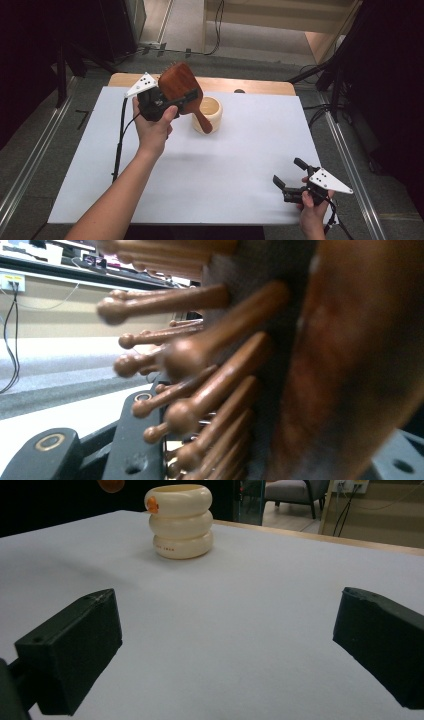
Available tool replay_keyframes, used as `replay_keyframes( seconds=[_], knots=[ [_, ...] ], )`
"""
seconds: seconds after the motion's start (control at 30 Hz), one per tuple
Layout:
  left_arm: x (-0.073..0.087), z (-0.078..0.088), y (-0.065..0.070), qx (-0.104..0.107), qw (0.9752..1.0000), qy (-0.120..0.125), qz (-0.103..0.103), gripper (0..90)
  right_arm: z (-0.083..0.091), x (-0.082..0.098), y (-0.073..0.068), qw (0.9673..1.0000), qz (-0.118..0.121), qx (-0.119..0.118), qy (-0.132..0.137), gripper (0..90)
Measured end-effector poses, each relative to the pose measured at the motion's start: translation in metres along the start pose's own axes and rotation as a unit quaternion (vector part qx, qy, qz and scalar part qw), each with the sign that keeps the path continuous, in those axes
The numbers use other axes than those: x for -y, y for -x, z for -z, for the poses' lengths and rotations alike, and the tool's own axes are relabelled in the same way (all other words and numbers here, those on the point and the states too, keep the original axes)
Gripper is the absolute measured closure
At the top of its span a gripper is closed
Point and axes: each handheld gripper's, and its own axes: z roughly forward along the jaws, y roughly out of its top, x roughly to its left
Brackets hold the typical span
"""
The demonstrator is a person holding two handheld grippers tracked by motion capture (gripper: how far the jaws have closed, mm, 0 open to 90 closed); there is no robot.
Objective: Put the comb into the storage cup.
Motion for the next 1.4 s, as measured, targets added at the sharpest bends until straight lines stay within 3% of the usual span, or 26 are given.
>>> replay_keyframes(
  seconds=[0.83,1.4],
  knots=[
    [-0.018,-0.015,-0.018,-0.022,0.9996,0.016,0.007,53.8,0.000,0.000,0.000,1.0000,0.001,-0.002,-0.002,0.0],
    [-0.012,-0.031,-0.034,-0.063,0.9978,0.021,0.004,53.8,0.000,0.000,0.001,1.0000,-0.002,-0.004,0.001,0.0]
  ],
)
